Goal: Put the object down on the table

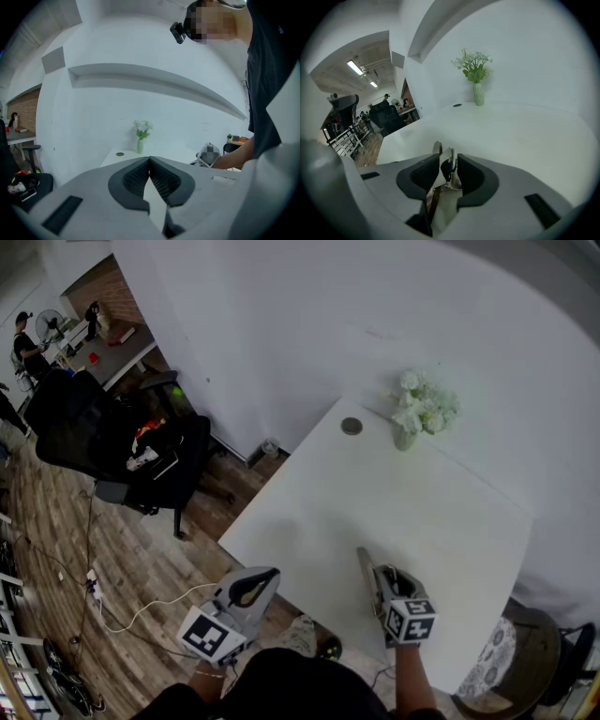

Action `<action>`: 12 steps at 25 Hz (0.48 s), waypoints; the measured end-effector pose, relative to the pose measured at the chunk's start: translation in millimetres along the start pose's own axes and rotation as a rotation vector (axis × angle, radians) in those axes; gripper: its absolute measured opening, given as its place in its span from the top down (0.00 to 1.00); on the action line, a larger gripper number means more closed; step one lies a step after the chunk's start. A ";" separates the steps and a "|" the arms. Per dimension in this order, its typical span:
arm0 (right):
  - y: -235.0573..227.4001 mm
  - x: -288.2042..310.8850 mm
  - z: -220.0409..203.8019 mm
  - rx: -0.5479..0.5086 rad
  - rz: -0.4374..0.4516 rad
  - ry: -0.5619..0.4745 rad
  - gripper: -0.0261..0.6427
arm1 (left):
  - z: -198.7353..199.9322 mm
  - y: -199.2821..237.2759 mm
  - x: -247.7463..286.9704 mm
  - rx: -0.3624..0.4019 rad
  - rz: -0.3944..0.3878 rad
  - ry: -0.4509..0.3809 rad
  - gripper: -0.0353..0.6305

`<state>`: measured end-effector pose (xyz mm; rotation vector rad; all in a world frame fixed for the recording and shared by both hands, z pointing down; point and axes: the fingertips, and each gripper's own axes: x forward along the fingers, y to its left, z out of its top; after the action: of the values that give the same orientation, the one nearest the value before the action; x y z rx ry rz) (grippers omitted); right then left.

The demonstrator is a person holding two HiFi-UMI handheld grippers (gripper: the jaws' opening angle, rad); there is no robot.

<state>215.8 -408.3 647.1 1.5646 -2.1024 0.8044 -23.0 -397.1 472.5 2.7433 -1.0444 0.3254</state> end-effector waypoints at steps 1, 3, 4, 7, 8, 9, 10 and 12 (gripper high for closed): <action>-0.9 -0.6 0.6 -0.010 -0.015 0.001 0.77 | 0.3 0.1 -1.4 0.000 0.000 0.000 0.95; -4.4 -2.4 2.3 -0.033 -0.053 -0.001 0.71 | 0.8 -0.1 -3.4 -0.001 0.000 -0.003 0.95; -6.5 -4.3 4.2 -0.045 -0.074 -0.008 0.71 | 1.1 -0.4 -3.9 -0.001 -0.001 -0.005 0.95; -9.9 -14.5 15.5 -0.069 -0.116 -0.054 0.71 | 3.3 -2.3 -3.8 0.004 -0.010 -0.014 0.95; -9.4 -19.5 20.8 -0.067 -0.119 -0.077 0.71 | 4.6 -3.4 -3.6 0.006 -0.015 -0.018 0.95; -8.2 -25.1 26.4 -0.061 -0.118 -0.104 0.72 | 6.1 -4.5 -3.4 0.007 -0.019 -0.023 0.95; -6.2 -31.2 32.3 -0.051 -0.114 -0.133 0.72 | 7.7 -5.6 -3.4 0.009 -0.024 -0.028 0.95; -0.7 -44.1 43.4 -0.028 -0.099 -0.185 0.75 | 10.8 -8.0 -2.9 0.016 -0.036 -0.035 0.95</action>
<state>230.5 -404.8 587.1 1.7729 -2.1321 0.6151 -18.2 -392.1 460.6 2.7884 -1.0035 0.2821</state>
